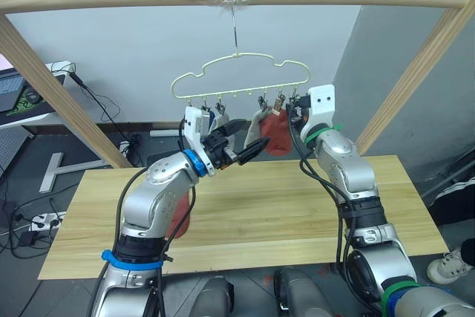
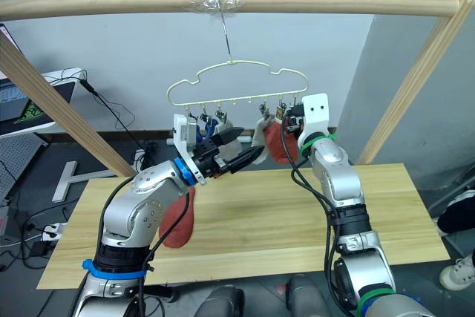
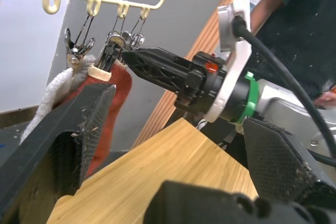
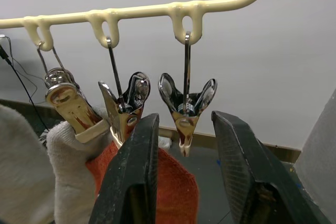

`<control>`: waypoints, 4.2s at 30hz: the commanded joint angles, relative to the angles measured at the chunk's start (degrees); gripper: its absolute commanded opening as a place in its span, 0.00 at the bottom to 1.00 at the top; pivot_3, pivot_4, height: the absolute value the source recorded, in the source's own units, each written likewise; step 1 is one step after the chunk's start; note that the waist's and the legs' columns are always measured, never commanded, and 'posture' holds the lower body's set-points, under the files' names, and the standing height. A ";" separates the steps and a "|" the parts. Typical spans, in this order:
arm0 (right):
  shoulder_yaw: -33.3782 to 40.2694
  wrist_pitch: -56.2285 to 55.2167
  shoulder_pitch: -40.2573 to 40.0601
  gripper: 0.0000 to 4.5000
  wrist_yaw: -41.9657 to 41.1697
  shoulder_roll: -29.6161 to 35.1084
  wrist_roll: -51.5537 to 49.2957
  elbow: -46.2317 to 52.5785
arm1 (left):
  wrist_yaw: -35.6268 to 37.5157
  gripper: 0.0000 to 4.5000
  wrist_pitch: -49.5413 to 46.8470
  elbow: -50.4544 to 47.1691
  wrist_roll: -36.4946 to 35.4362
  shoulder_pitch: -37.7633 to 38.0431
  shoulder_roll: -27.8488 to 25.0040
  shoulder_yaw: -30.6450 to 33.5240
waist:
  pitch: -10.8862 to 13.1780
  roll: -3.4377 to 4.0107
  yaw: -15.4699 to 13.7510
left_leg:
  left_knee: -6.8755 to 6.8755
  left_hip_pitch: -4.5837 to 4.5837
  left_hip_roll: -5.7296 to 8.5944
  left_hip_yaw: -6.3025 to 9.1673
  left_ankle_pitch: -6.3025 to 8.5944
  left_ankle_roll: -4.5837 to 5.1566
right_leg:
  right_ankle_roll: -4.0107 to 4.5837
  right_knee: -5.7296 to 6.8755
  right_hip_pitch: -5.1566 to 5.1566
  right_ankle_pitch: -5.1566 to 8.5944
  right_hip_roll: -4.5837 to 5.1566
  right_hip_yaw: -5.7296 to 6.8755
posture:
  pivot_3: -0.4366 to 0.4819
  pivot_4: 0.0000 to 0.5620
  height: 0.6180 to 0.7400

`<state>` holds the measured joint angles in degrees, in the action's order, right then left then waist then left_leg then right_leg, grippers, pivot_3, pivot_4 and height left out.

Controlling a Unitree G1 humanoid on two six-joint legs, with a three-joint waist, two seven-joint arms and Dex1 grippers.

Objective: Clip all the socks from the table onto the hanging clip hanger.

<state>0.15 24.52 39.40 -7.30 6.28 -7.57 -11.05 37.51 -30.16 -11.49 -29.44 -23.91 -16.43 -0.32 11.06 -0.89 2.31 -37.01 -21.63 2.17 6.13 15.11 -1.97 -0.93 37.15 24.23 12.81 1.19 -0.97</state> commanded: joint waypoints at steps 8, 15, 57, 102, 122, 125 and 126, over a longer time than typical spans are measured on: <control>0.76 -2.51 2.62 0.36 0.12 -0.38 0.37 0.45 | -0.83 1.00 1.91 -1.94 -1.19 -2.37 0.19 1.64 | 0.00 0.00 -0.01 | 0.00 0.02 -0.01 0.01 0.00 0.00 | 0.00 0.04 0.00 0.00 0.00 0.01 | 0.47 0.31 1.00; 0.43 -2.59 2.99 0.36 0.05 -0.72 0.49 0.77 | -1.15 1.00 2.11 -2.01 -1.44 -2.87 0.55 1.69 | 0.00 0.00 -0.02 | 0.01 0.01 0.00 0.01 0.00 0.00 | 0.00 0.03 0.00 0.00 0.01 0.00 | 0.47 0.31 1.00; 0.87 -4.00 4.02 0.00 -1.96 -1.36 1.09 -0.43 | -1.71 1.00 2.82 -2.59 -1.66 -2.72 0.86 1.18 | -0.01 0.01 -0.10 | 0.00 0.02 0.00 0.01 0.00 -0.01 | 0.01 0.05 0.01 -0.01 0.01 0.00 | 0.48 0.28 1.00; 1.67 6.47 2.27 0.00 -6.95 5.76 0.23 5.57 | -14.08 0.40 20.37 47.84 24.64 6.27 -7.75 4.47 | -0.03 0.02 -0.49 | 0.03 0.19 -0.01 0.11 0.01 0.02 | 0.04 0.13 -0.05 -0.03 0.11 0.03 | 0.45 0.33 1.00; 1.66 6.82 2.06 0.00 -7.14 5.93 -0.17 6.12 | -5.21 0.01 11.49 26.65 16.79 11.06 -5.87 5.19 | -0.03 0.02 -0.50 | 0.04 0.15 -0.01 0.14 0.01 0.01 | 0.04 0.07 -0.05 -0.03 0.12 0.02 | 0.45 0.32 1.00; 3.56 12.13 4.06 0.00 -8.35 6.31 -3.57 7.50 | -0.40 0.01 5.36 11.95 5.76 11.12 -1.36 4.63 | -0.02 0.03 -0.70 | 0.00 0.07 0.00 0.17 0.01 0.01 | 0.04 0.05 -0.04 -0.03 0.15 0.00 | 0.46 0.32 1.00; 3.97 14.64 4.88 0.00 -9.21 6.99 -4.68 8.35 | 0.12 0.01 4.71 9.39 5.01 10.60 -0.79 3.84 | -0.02 0.02 -0.79 | -0.03 0.00 0.03 0.20 0.01 0.01 | 0.04 0.01 -0.05 -0.03 0.19 0.00 | 0.46 0.32 1.00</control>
<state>2.21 36.18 42.55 -15.45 12.14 -10.29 -5.90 35.75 -24.50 4.43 -20.95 -11.81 -17.32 4.13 11.04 -0.87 1.52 -37.10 -21.74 2.21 6.37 15.12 -1.96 -0.88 37.11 24.20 12.77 1.39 -0.95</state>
